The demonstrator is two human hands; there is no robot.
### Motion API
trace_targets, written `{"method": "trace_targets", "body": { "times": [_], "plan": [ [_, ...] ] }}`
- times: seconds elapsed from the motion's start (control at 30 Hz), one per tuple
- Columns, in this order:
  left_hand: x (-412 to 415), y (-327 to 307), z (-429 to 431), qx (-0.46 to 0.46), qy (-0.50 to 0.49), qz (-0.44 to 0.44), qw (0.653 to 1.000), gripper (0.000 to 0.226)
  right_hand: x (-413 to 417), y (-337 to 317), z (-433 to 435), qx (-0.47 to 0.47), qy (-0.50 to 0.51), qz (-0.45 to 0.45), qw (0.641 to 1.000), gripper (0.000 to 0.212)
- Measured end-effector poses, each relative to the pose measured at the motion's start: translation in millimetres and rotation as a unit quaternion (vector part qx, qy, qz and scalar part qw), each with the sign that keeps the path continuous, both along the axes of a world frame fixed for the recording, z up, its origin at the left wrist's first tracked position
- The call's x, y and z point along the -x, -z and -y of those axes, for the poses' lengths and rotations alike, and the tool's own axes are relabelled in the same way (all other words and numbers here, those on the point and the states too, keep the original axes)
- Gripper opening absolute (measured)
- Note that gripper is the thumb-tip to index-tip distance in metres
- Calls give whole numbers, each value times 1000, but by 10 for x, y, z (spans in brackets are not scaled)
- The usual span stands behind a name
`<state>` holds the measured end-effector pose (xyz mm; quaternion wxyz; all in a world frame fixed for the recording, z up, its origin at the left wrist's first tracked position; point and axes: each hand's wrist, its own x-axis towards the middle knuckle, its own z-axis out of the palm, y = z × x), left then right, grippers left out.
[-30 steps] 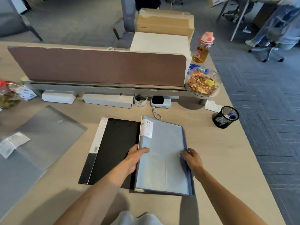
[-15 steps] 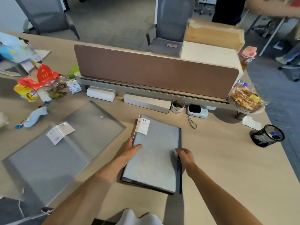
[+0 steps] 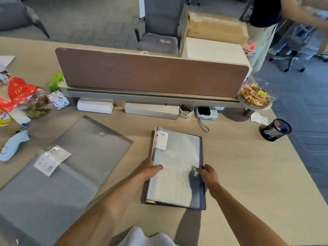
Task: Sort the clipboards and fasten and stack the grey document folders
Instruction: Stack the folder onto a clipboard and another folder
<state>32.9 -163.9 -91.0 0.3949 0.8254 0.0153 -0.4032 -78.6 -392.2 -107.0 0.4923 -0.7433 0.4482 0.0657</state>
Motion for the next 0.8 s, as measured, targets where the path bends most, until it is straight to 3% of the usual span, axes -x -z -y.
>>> {"method": "trace_targets", "body": {
  "times": [0.17,0.3,0.47,0.57,0.7,0.8],
  "plan": [
    [170,104,395,34,49,-17,998,57,229,-79,450,-7,22,5,1000,15],
    [355,2,838,65,44,-30,996,41,371,-143,862,-20,30,23,999,20],
    [520,-7,1302,70,14,-36,997,61,519,-127,1376,-37,27,43,998,11],
    [579,19,1419,53,15,-17,998,59,542,-115,1597,-14,-15,23,1000,21],
    [657,22,1338,24,52,31,998,50,418,-161,1586,161,-115,34,980,28],
    [621,-9,1098,-17,62,72,995,55,107,-283,1282,162,-207,77,962,25]
  ]
}}
